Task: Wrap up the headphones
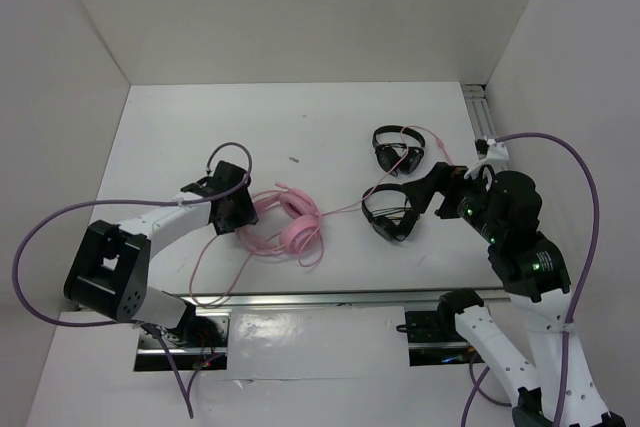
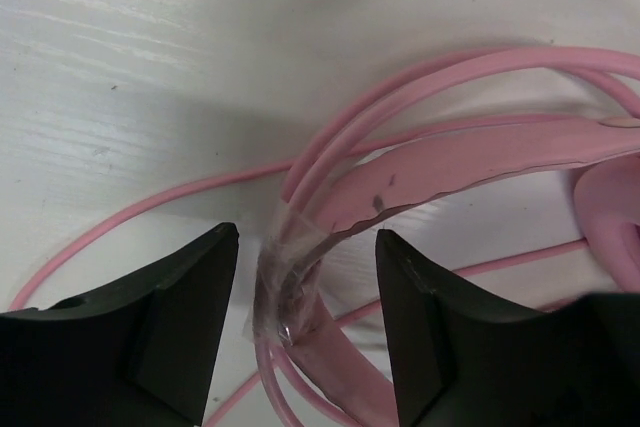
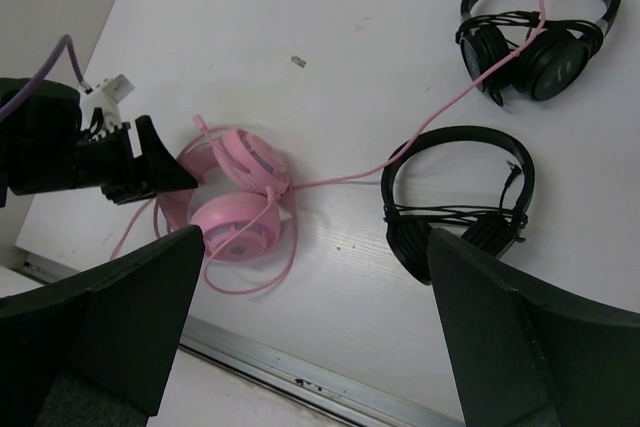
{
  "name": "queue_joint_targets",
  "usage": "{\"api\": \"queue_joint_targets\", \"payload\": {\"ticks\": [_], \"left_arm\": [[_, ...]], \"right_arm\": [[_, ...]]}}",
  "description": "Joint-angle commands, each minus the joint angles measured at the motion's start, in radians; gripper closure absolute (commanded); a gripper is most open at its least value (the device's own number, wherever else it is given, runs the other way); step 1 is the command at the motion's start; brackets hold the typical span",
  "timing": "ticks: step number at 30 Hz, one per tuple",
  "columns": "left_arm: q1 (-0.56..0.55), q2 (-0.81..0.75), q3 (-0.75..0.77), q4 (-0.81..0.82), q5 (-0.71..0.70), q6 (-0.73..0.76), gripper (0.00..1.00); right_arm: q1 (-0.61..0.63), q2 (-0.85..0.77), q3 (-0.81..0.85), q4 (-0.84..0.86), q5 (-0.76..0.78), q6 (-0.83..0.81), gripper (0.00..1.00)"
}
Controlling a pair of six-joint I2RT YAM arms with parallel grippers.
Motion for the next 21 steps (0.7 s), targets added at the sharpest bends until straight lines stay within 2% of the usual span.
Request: {"api": "queue_joint_targets", "payload": {"ticks": [1, 4, 9, 10, 13, 15, 16, 17, 21], "left_arm": [[-0.009, 0.006, -0.026, 0.044, -0.027, -0.012, 0.31], [-0.018, 0.006, -0.046, 0.044, -0.037, -0.021, 0.39], [-0.028, 0.038, -0.075, 0.065, -0.047, -0.032, 0.45], [-0.028, 0.051, -0.075, 0.074, -0.047, -0.032, 0.53], [-0.028, 0.072, -0.075, 0.074, -0.047, -0.032, 0.62], [-0.028, 0.106, -0.063, 0.074, -0.047, -0.032, 0.71], [-0.028, 0.117, -0.063, 0.074, -0.047, -0.032, 0.80], [-0.028, 0.127, -0.037, 0.055, -0.047, -0.041, 0.98], [-0.046, 0.106, 0.024, -0.062, -0.082, -0.074, 1.00]], "right_arm": [[-0.005, -0.004, 0.003, 0.070, -0.013, -0.007, 0.00], [-0.005, -0.004, -0.017, 0.081, -0.013, -0.007, 0.00], [-0.005, -0.013, -0.037, 0.090, -0.013, -0.007, 0.00], [-0.005, -0.013, -0.037, 0.090, -0.013, 0.002, 0.00], [-0.005, -0.013, -0.037, 0.090, -0.013, 0.002, 0.00], [-0.005, -0.013, -0.028, 0.090, -0.013, 0.002, 0.00], [-0.005, -0.013, -0.028, 0.090, -0.013, 0.002, 0.00], [-0.005, -0.023, -0.028, 0.090, -0.013, 0.002, 0.00], [-0.005, -0.035, -0.039, 0.111, -0.036, 0.002, 0.00]]}}
